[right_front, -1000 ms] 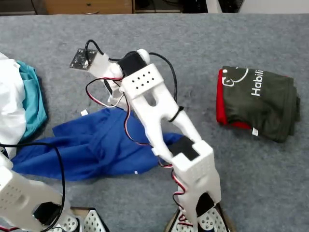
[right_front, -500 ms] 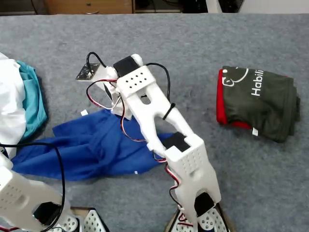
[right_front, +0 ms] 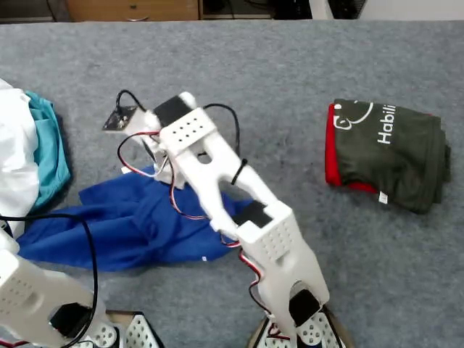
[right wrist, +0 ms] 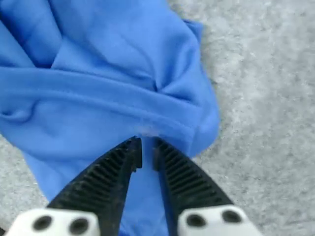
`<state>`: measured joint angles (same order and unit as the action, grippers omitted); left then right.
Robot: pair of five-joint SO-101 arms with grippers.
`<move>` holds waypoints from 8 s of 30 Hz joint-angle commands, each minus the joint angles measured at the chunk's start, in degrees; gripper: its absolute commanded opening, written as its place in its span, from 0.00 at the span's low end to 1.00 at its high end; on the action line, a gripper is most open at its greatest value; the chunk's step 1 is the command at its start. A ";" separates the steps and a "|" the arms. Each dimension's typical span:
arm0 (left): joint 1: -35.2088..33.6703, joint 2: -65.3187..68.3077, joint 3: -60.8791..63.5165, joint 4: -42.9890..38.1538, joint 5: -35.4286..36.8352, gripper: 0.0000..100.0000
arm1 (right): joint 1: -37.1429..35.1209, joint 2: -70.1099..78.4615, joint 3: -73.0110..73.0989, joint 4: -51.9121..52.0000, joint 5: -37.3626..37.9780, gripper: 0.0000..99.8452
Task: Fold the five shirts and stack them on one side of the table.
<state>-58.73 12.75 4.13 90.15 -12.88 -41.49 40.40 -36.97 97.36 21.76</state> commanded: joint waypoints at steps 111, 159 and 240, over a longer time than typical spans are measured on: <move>-0.62 -0.92 2.64 -2.64 -0.70 0.02 | 1.10 4.70 -14.29 -1.85 0.18 0.00; 36.57 12.53 -10.81 -40.35 39.74 0.02 | 31.52 23.08 -34.59 -26.90 -0.97 0.09; 33.67 15.34 -15.65 -35.78 39.38 0.02 | 23.43 20.26 -58.68 -9.85 2.81 0.00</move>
<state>-24.26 29.27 -8.00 54.02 26.33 -17.14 68.88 -92.18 83.91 24.92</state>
